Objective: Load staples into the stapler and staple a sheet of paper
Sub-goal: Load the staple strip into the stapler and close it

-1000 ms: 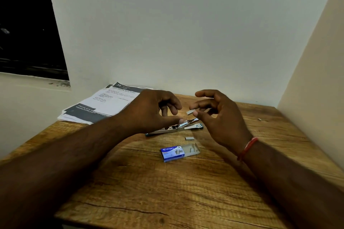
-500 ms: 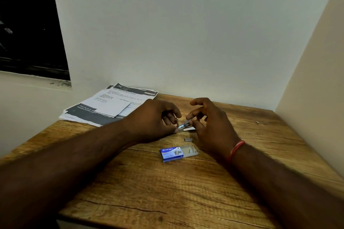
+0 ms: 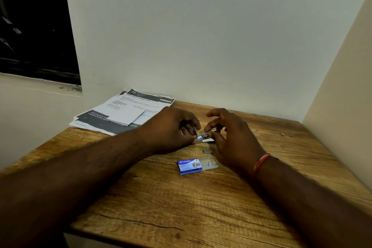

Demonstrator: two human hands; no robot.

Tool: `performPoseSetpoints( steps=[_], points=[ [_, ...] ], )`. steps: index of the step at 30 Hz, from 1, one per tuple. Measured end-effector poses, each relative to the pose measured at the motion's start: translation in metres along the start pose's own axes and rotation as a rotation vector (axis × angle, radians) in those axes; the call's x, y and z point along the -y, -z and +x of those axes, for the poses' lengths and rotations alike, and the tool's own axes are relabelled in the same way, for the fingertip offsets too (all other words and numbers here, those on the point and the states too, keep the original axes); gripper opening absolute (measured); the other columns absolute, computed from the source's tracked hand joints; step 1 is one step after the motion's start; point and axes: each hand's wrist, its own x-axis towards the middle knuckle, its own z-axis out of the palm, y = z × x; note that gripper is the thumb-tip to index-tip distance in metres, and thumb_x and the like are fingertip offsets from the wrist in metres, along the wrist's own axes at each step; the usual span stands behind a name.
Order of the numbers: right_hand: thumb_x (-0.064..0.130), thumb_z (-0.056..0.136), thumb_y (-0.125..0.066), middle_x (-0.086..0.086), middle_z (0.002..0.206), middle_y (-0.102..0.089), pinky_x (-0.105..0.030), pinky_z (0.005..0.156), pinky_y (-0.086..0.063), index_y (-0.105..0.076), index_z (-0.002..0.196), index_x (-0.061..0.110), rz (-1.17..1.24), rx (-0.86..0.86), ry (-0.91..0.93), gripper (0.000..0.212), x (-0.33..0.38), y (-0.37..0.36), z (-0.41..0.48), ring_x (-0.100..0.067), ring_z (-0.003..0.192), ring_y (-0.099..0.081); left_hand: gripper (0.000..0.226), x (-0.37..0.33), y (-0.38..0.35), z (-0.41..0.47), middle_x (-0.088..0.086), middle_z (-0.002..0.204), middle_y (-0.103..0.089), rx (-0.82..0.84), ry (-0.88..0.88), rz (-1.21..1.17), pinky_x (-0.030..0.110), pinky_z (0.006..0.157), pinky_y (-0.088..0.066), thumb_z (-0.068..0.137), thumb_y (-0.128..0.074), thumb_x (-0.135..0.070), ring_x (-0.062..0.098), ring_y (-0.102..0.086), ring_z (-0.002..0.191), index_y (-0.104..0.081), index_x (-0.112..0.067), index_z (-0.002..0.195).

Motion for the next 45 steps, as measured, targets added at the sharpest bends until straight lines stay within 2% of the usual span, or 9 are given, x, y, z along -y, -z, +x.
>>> performPoseSetpoints(
  steps=[4,10,15,19,25,29,32,38,45],
  points=[
    [0.020,0.095,-0.087,0.026,0.107,-0.074,-0.027,0.095,-0.044,-0.055,0.146,0.043,-0.079,-0.002,0.046,0.064,0.003,0.003,-0.002,-0.003,0.109,-0.059,0.033,0.000,0.001,0.000,-0.024,0.094,-0.082,0.007,0.009,0.016,0.011,0.069,-0.059,0.081,-0.100,-0.026,-0.003,-0.078,0.082,-0.082,-0.038,0.105],
    [0.025,0.098,-0.083,0.020,0.119,-0.076,-0.034,0.102,-0.052,-0.057,0.153,0.043,-0.130,0.017,0.063,0.062,0.003,0.007,-0.003,-0.007,0.114,-0.057,0.032,-0.001,0.000,0.000,-0.023,0.092,-0.082,0.005,0.014,0.009,0.010,0.069,-0.058,0.081,-0.099,-0.027,-0.003,-0.077,0.080,-0.082,-0.038,0.106],
    [0.025,0.098,-0.080,0.012,0.127,-0.071,-0.039,0.105,-0.054,-0.072,0.137,0.045,-0.121,0.024,0.031,0.045,-0.001,0.016,0.000,-0.011,0.119,-0.058,0.030,-0.002,-0.001,-0.001,-0.022,0.092,-0.082,0.000,0.019,0.005,0.012,0.071,-0.058,0.084,-0.097,-0.024,-0.003,-0.077,0.080,-0.083,-0.037,0.107],
    [0.023,0.097,-0.076,0.021,0.144,-0.069,-0.050,0.117,-0.040,-0.082,0.119,0.043,-0.145,0.083,0.084,0.030,0.002,0.019,-0.001,-0.010,0.133,-0.047,0.031,-0.005,0.000,-0.002,-0.020,0.091,-0.082,0.008,0.031,-0.007,0.009,0.068,-0.056,0.084,-0.098,-0.020,-0.003,-0.076,0.077,-0.083,-0.034,0.107],
    [0.036,0.097,-0.077,0.027,0.161,-0.051,-0.050,0.124,-0.019,-0.077,0.126,0.052,-0.120,0.220,0.023,0.034,0.009,0.015,-0.004,-0.009,0.149,-0.027,0.029,-0.009,0.000,-0.002,-0.013,0.089,-0.083,-0.015,0.036,-0.025,0.011,0.068,-0.057,0.083,-0.099,-0.019,-0.002,-0.076,0.076,-0.085,-0.032,0.105],
    [0.036,0.098,-0.074,0.027,0.162,-0.050,-0.053,0.124,-0.017,-0.074,0.129,0.054,-0.102,0.239,0.014,0.036,0.008,0.015,-0.003,-0.007,0.149,-0.025,0.021,-0.010,0.001,-0.003,-0.012,0.089,-0.082,-0.036,0.011,0.018,0.010,0.069,-0.057,0.085,-0.099,-0.025,0.004,-0.077,0.084,-0.086,-0.030,0.101],
    [0.037,0.098,-0.073,0.025,0.162,-0.052,-0.055,0.123,-0.018,-0.074,0.129,0.054,-0.116,0.262,0.017,0.035,0.006,0.018,-0.002,-0.012,0.150,-0.027,0.017,-0.011,0.002,-0.003,-0.014,0.087,-0.082,-0.029,0.013,0.035,0.012,0.070,-0.058,0.086,-0.099,-0.025,-0.001,-0.075,0.081,-0.086,-0.029,0.097],
    [0.043,0.094,-0.071,0.026,0.152,-0.059,-0.040,0.107,-0.017,-0.075,0.119,0.054,-0.195,0.216,0.063,0.028,0.003,0.021,-0.003,-0.011,0.142,-0.035,0.014,-0.014,0.000,-0.004,-0.017,0.086,-0.081,-0.020,0.019,0.022,0.012,0.070,-0.060,0.087,-0.096,-0.019,-0.004,-0.073,0.073,-0.086,-0.026,0.094],
    [0.047,0.094,-0.077,0.018,0.148,-0.066,-0.048,0.110,-0.029,-0.078,0.114,0.048,-0.317,0.146,0.099,0.020,-0.005,0.032,0.002,-0.018,0.140,-0.046,0.013,-0.017,0.002,-0.005,-0.011,0.083,-0.081,-0.017,0.000,0.059,0.014,0.069,-0.061,0.089,-0.094,-0.018,0.003,-0.076,0.078,-0.086,-0.026,0.094]
  ],
)
